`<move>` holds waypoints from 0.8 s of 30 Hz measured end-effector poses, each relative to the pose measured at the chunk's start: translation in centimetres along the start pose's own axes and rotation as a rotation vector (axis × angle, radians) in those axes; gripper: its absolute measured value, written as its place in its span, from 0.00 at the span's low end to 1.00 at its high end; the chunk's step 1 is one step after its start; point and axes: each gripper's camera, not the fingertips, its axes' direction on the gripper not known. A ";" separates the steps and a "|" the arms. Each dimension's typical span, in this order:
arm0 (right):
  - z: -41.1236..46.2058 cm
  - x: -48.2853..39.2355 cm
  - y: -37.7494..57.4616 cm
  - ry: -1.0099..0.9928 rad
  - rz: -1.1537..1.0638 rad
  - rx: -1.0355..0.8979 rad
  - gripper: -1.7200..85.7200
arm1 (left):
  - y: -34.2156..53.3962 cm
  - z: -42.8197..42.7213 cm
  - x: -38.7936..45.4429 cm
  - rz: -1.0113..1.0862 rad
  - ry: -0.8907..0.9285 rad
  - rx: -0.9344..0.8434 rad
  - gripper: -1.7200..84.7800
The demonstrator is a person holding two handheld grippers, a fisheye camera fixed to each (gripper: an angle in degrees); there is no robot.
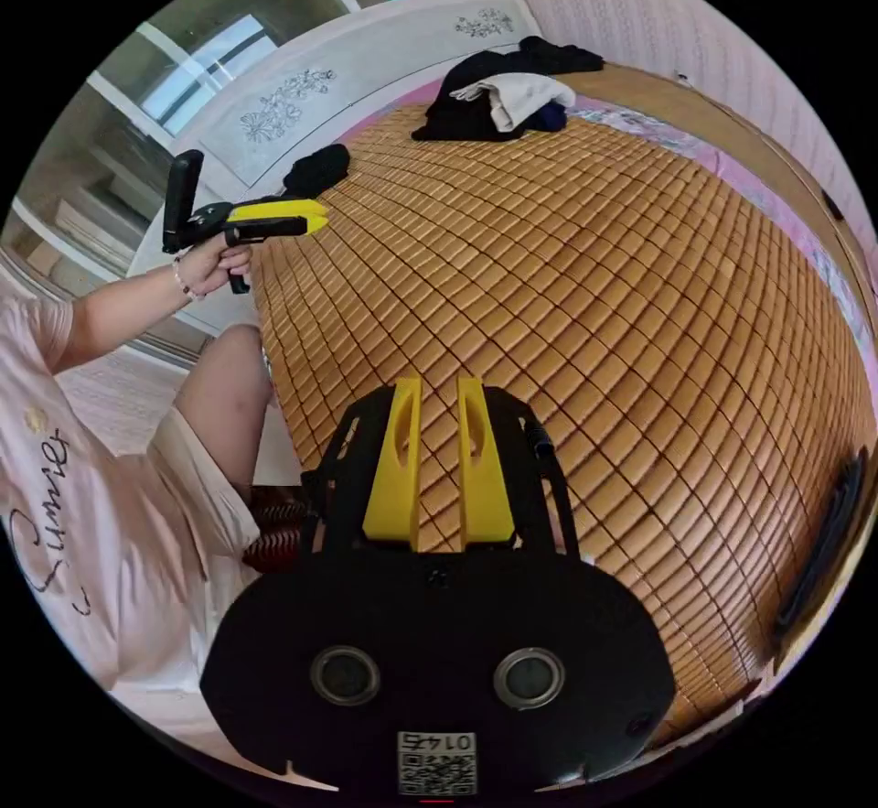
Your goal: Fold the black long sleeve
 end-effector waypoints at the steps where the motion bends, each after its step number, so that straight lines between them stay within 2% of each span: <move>1: 1.1 -0.9 -1.6 -0.027 -0.015 -0.014 0.09 | 1.2 -0.9 -1.8 -0.049 -0.019 0.006 0.10; 4: 6.1 -5.9 -10.0 -0.072 -0.150 -0.090 0.09 | 6.3 -4.8 -9.8 -0.269 -0.100 0.040 0.10; 9: 14.1 -15.0 -23.7 0.088 -0.362 -0.167 0.11 | 10.6 -8.6 -21.4 -0.494 -0.163 0.163 0.11; 13: 20.0 -19.8 -30.5 0.155 -0.479 -0.219 0.12 | 10.8 -8.8 -27.4 -0.577 -0.149 0.142 0.11; 15: 24.1 -22.3 -34.5 0.088 -0.516 -0.286 0.12 | 10.1 -8.9 -29.6 -0.563 -0.176 0.138 0.12; 17: 26.3 -23.6 -36.7 0.080 -0.505 -0.267 0.11 | 9.5 -8.7 -30.8 -0.547 -0.185 0.121 0.12; 21: 29.0 -24.7 -40.4 0.074 -0.396 -0.106 0.11 | 9.3 -8.7 -33.0 -0.586 -0.143 0.072 0.10; 24: 32.2 -24.4 -42.4 0.068 -0.313 -0.190 0.08 | 9.4 -10.3 -33.3 -0.573 -0.115 0.065 0.05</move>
